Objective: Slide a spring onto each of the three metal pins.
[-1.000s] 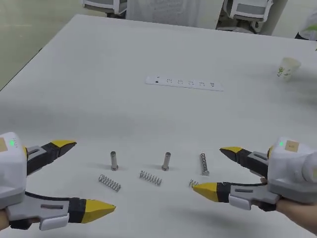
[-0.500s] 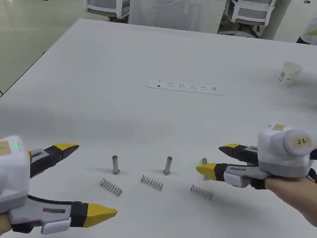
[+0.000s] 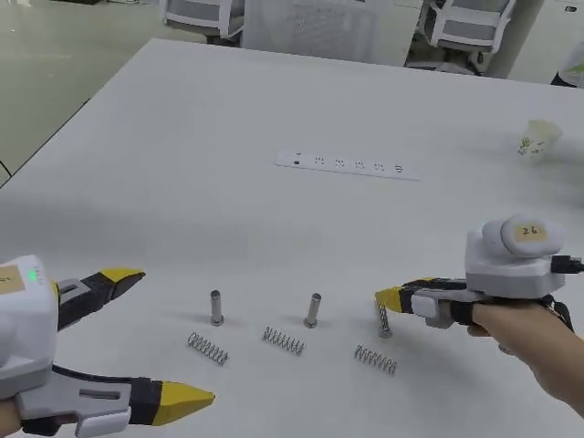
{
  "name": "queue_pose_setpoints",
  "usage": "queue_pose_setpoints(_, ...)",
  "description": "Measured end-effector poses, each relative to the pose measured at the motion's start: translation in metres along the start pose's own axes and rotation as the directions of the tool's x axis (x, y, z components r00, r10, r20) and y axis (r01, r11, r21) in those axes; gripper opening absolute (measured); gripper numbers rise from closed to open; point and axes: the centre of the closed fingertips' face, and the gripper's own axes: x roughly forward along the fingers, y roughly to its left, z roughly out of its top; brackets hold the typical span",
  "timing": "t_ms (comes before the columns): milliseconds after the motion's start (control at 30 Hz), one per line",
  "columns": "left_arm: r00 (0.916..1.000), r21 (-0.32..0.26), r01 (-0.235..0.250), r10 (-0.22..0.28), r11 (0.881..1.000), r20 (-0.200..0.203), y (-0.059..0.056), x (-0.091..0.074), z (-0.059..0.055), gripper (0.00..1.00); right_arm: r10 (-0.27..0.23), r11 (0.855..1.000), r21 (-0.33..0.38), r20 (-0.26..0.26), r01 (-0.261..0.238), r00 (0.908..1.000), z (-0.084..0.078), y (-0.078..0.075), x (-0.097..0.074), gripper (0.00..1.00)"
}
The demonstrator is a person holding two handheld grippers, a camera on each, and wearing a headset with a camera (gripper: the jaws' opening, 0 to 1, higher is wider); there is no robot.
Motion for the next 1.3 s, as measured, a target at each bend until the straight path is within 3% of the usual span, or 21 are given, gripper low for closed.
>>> queue_pose_setpoints(367, 0.9999, 0.007, -0.013, 0.013, 1.000, -0.007, 0.001, -0.002, -0.004, 0.97, -0.041, 0.997, 0.062, -0.099, 0.048, 0.9942, -0.014, -0.009, 0.017, 0.19)
queue_pose_setpoints(633, 0.9999, -0.006, -0.009, 0.008, 1.000, -0.008, 0.000, -0.002, -0.006, 0.96, -0.061, 0.996, 0.061, -0.135, 0.070, 0.9889, -0.020, -0.010, 0.026, 0.17)
queue_pose_setpoints(733, 0.9999, -0.007, -0.006, 0.006, 1.000, -0.010, -0.001, -0.002, -0.006, 0.96, -0.077, 0.996, 0.037, -0.168, 0.085, 0.9827, -0.026, -0.010, 0.029, 0.15)
queue_pose_setpoints(833, 0.9999, -0.008, -0.003, 0.003, 1.000, -0.015, -0.001, -0.002, -0.008, 0.97, -0.096, 0.995, 0.006, -0.154, 0.098, 0.9833, -0.025, -0.011, 0.030, 0.11)
queue_pose_setpoints(1033, 0.9999, -0.013, -0.006, 0.006, 1.000, -0.008, 0.000, -0.003, -0.007, 0.97, -0.111, 0.993, 0.029, -0.159, 0.117, 0.9810, -0.025, -0.012, 0.031, 0.09)
queue_pose_setpoints(1133, 1.0000, -0.014, -0.007, 0.007, 1.000, -0.006, 0.001, -0.003, -0.007, 0.97, -0.105, 0.987, 0.103, -0.175, 0.125, 0.9789, -0.028, -0.011, 0.030, 0.06)
queue_pose_setpoints(1300, 0.9999, -0.012, -0.015, 0.015, 1.000, 0.005, 0.000, -0.003, -0.006, 0.95, -0.118, 0.987, 0.088, -0.165, 0.134, 0.9792, -0.029, -0.009, 0.026, 0.05)
